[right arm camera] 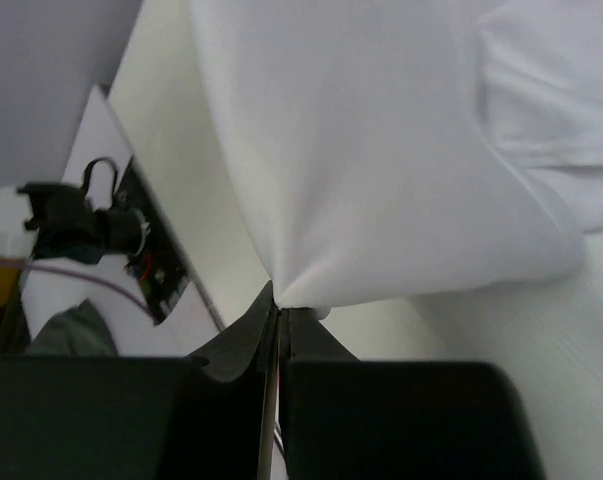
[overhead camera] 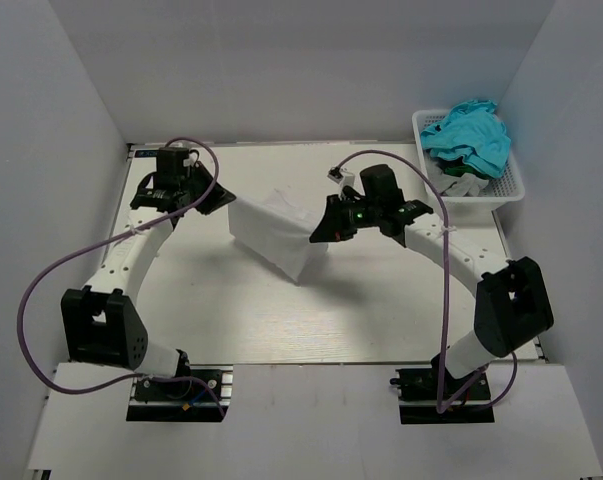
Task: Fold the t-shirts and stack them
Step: Fold the long partially folded tshirt into a neat square
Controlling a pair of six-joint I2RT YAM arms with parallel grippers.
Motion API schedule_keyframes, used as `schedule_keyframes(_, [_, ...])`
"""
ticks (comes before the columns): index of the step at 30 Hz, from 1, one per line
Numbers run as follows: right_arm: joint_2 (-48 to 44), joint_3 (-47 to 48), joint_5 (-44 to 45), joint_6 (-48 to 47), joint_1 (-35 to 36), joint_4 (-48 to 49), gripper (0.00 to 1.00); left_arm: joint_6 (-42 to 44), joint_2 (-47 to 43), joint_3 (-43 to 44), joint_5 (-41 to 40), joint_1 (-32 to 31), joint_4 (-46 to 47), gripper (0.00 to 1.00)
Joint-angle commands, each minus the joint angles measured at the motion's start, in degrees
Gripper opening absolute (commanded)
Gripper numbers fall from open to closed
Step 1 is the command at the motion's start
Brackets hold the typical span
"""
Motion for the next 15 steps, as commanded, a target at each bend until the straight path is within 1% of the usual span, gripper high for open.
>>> schedule_keyframes(1, [-2.07, 1.71, -13.70, -5.51, 1.40, 4.14, 0.00, 0.41, -4.15, -0.43, -1.38, 0.04, 0.32, 0.00])
schedule_keyframes(2, [-2.68, 1.52, -15.20, -8.74, 1.75, 5.19, 0.00, 0.41, -5.47, -1.49, -2.17, 0.04, 0.32, 0.00])
schedule_keyframes(3, [-4.60, 0.48, -18.53, -9.82, 2.45, 6.42, 0.00, -0.11, -6.88, -3.68, -2.79, 0.04, -0.73, 0.00])
schedule_keyframes(4, [-5.23, -0.92, -23.08, -10.44, 2.98, 9.30, 0.00, -0.64, -8.46, -4.83, -4.97, 0.04, -1.96, 0.00])
schedule_keyframes(5, [-6.71, -1.72, -25.04, -11.14, 3.95, 10.72, 0.00, -0.64, -11.78, -6.06, -6.30, 0.04, -1.97, 0.00])
schedule_keyframes(6, [-7.95, -4.08, -27.85, -11.24, 5.00, 16.39, 0.00, -0.64, -13.38, -8.51, -7.35, 0.04, -2.84, 0.00])
schedule_keyframes(7, [-8.48, -4.36, -28.92, -11.50, 5.44, 17.32, 0.00, -1.43, -14.88, -9.58, -8.93, 0.56, -3.89, 0.00])
schedule_keyframes(8, [-8.49, -4.63, -29.10, -12.02, 7.02, 17.77, 0.00, -1.43, -16.11, -10.46, -8.95, 0.56, -3.90, 0.00])
schedule_keyframes(10, [-7.18, -4.63, -29.37, -13.95, 8.08, 16.28, 0.00, -2.05, -19.36, -12.75, -11.83, 1.09, -5.22, 0.00])
schedule_keyframes(11, [-6.56, -4.72, -29.28, -14.40, 9.48, 15.58, 0.00, -2.75, -20.16, -14.15, -11.85, 1.09, -5.74, 0.00])
schedule_keyframes(15, [-3.05, -4.80, -28.41, -16.07, 11.42, 13.20, 0.00, -4.68, -22.45, -17.40, -11.85, 1.09, -7.33, 0.00])
